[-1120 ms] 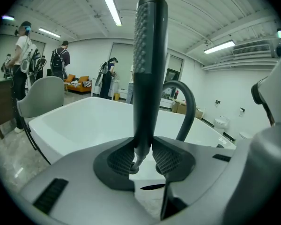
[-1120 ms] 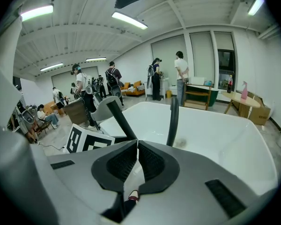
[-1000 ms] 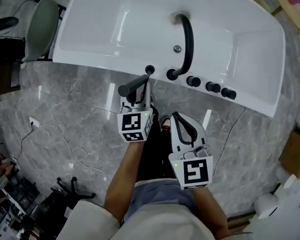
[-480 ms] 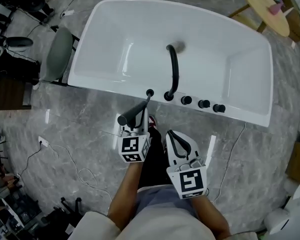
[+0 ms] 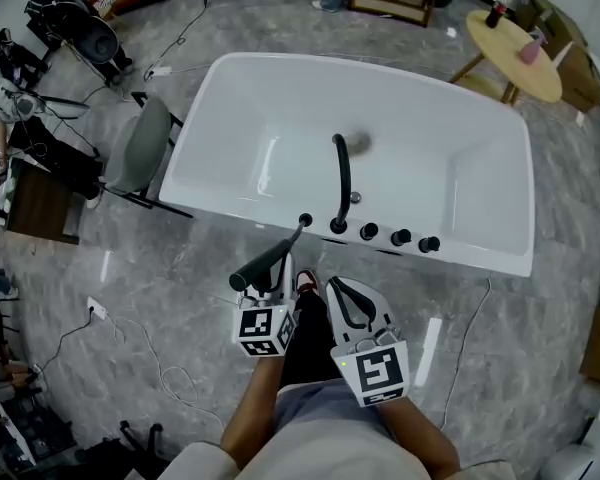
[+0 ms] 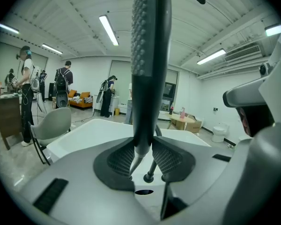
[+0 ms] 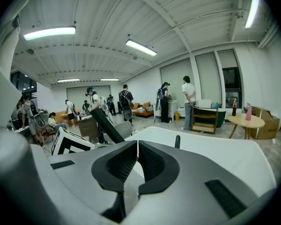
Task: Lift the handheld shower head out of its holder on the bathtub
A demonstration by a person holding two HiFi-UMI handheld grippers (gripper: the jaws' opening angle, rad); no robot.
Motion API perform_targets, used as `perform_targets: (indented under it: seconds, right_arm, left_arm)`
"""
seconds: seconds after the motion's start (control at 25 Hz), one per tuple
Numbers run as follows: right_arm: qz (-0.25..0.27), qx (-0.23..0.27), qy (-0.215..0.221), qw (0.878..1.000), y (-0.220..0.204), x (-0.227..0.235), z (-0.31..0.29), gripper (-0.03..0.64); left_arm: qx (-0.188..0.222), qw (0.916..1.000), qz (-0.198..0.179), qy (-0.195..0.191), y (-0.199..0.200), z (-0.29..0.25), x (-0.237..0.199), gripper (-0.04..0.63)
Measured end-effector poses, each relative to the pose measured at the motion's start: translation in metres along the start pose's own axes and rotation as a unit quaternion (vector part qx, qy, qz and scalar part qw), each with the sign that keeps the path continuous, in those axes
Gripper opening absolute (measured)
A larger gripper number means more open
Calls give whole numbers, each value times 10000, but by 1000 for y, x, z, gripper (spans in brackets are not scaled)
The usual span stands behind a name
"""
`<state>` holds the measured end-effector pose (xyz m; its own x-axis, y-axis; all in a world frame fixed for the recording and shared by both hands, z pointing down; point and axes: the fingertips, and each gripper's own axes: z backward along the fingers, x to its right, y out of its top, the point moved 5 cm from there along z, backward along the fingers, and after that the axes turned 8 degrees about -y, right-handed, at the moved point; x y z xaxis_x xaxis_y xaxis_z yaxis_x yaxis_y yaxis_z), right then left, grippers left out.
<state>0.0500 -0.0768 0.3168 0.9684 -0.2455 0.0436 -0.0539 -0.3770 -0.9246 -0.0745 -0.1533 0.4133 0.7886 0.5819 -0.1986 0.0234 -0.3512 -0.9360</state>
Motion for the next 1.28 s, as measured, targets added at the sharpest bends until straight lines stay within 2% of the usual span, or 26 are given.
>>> perform_targets:
  seconds: [0.32, 0.52, 0.72, 1.28]
  right_arm:
    - [17, 363, 68, 9993, 21, 3, 29, 21]
    - [-42, 555, 149, 9983, 23, 11, 50, 21]
    - [-5, 743, 196, 9970, 35, 14, 64, 20]
    - [72, 810, 187, 9965, 49, 19, 69, 18]
  left_arm:
    - [347, 9994, 38, -24, 40, 35, 16, 125]
    - [414, 9987, 162, -257, 54, 58, 41, 126]
    - [527, 9979, 88, -372, 65, 81, 57, 126]
    - [734, 9957, 54, -561, 96, 91, 67, 125]
